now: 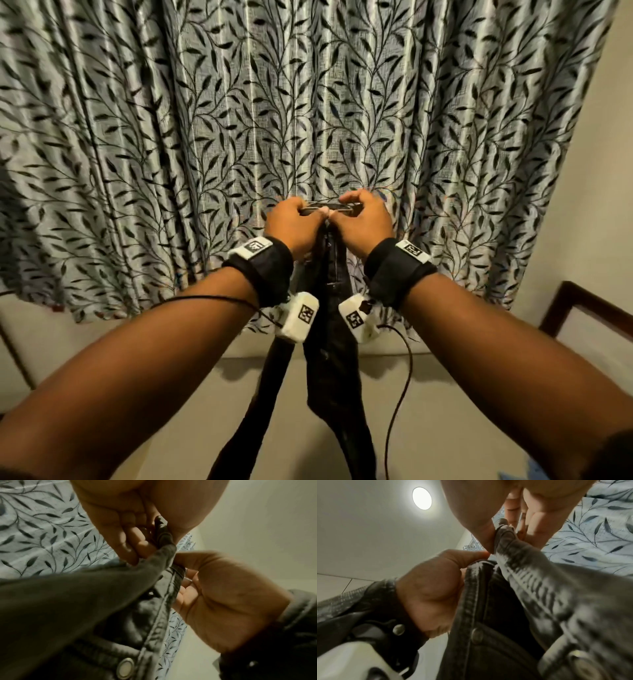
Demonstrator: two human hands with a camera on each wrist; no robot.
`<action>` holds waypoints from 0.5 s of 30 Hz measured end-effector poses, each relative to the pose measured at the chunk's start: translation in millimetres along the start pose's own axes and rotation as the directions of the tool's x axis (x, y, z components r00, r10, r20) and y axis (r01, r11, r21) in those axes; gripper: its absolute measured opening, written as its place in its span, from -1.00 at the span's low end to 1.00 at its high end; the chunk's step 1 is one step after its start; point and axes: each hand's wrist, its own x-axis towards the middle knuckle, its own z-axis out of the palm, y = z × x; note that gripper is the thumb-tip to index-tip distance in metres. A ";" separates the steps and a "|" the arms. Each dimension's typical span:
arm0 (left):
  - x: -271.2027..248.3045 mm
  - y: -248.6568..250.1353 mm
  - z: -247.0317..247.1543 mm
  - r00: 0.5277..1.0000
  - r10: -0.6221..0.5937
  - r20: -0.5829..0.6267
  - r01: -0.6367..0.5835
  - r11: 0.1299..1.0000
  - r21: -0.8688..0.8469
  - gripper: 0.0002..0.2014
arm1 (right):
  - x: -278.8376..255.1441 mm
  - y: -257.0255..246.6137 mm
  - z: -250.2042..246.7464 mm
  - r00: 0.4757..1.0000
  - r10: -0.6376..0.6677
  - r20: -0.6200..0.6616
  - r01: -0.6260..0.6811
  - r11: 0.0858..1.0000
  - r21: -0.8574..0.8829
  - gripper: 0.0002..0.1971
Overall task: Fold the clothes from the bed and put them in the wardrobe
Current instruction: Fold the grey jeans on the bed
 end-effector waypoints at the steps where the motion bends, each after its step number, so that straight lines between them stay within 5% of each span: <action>1: -2.3 -1.6 -0.7 1.000 0.021 -0.019 -0.020 0.999 0.050 -0.60 | -3.6 0.5 2.0 1.000 -0.006 0.008 0.006 1.000 0.024 -0.76; 4: -8.0 -6.0 -6.7 0.997 0.076 0.031 -0.079 0.991 0.111 -0.59 | -15.4 1.8 6.5 0.997 -0.014 0.071 0.003 0.989 0.145 -0.70; 6: -11.5 -8.5 -13.6 0.983 0.053 0.174 -0.038 0.995 -0.087 -0.49 | -20.5 3.4 6.8 0.978 -0.053 0.202 0.015 0.982 0.186 -0.53; 8: -15.0 -13.8 -23.3 0.934 0.002 0.357 0.127 0.932 -0.340 -0.39 | -22.2 5.8 6.1 0.950 -0.096 0.297 0.075 0.994 0.081 -0.32; 10: -16.8 -30.1 -31.4 0.894 0.059 0.445 0.157 0.887 -0.433 -0.51 | -21.6 6.8 3.5 0.952 -0.100 0.290 0.123 0.990 -0.064 -0.25; 12: -11.8 -56.4 -37.1 0.938 0.144 0.314 -0.016 0.926 -0.378 -0.54 | -21.0 5.1 -2.7 0.964 -0.116 0.238 0.138 0.988 -0.077 -0.28; 13: -10.7 -69.8 -40.1 0.972 0.133 0.194 -0.076 0.958 -0.278 -0.30 | -21.7 3.7 -7.6 0.965 -0.138 0.222 0.145 0.989 -0.015 -0.30; 15: -7.2 -93.2 -38.1 0.998 0.007 0.056 0.005 0.979 -0.204 0.21 | -21.7 1.5 -17.8 0.956 -0.195 0.221 0.151 0.967 0.203 -0.35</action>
